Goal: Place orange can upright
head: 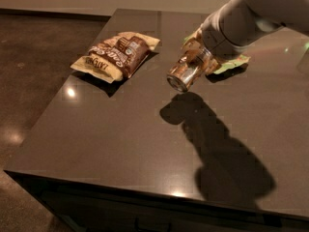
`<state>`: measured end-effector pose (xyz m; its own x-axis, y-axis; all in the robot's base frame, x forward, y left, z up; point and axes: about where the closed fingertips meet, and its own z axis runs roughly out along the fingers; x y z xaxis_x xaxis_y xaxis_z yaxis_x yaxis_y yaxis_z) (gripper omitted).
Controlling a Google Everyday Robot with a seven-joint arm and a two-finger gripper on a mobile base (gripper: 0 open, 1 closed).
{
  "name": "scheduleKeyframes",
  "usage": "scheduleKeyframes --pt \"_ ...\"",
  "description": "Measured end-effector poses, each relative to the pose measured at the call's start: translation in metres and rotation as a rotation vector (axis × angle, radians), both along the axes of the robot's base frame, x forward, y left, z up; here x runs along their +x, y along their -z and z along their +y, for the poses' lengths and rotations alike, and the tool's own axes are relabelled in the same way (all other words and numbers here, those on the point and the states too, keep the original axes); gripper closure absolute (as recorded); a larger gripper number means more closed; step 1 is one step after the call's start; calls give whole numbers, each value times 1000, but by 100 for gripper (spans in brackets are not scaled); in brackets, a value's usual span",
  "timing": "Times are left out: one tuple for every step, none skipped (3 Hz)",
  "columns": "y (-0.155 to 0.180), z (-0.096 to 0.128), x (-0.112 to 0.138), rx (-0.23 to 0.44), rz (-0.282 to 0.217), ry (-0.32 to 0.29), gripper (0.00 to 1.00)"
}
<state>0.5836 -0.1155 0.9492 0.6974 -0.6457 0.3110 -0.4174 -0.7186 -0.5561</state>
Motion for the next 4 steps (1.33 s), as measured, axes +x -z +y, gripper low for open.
scheduleKeyframes --pt "-12 -1 6 -22 -93 -103 100" --pt "-22 1 3 -36 -196 -202 100" --pt "-30 1 -1 -53 -304 -288 100" --pt "-35 -1 -9 -95 -423 -360 100"
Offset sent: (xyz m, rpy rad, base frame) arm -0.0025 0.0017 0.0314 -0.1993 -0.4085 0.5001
